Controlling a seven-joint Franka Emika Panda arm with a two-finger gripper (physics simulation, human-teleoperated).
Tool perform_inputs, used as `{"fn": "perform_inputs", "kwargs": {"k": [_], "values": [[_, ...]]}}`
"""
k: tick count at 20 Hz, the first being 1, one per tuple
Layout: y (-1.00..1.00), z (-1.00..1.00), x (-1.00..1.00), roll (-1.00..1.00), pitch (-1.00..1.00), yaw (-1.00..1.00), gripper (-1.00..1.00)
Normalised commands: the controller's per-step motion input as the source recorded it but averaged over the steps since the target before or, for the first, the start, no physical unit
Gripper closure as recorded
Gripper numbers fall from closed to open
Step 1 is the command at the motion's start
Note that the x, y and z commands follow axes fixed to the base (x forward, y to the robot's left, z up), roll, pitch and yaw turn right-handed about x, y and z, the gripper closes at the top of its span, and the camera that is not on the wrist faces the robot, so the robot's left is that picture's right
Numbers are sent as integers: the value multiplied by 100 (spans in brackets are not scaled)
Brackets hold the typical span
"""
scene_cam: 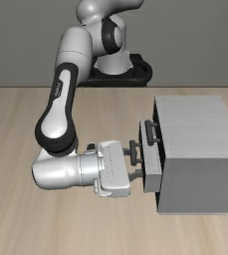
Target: Close the middle layer of the cabinet
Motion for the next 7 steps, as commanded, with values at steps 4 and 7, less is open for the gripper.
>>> {"fn": "perform_inputs", "kwargs": {"k": [4,7], "values": [[100,0,0,0,0,0,-100],[100,0,0,0,0,0,-100]]}}
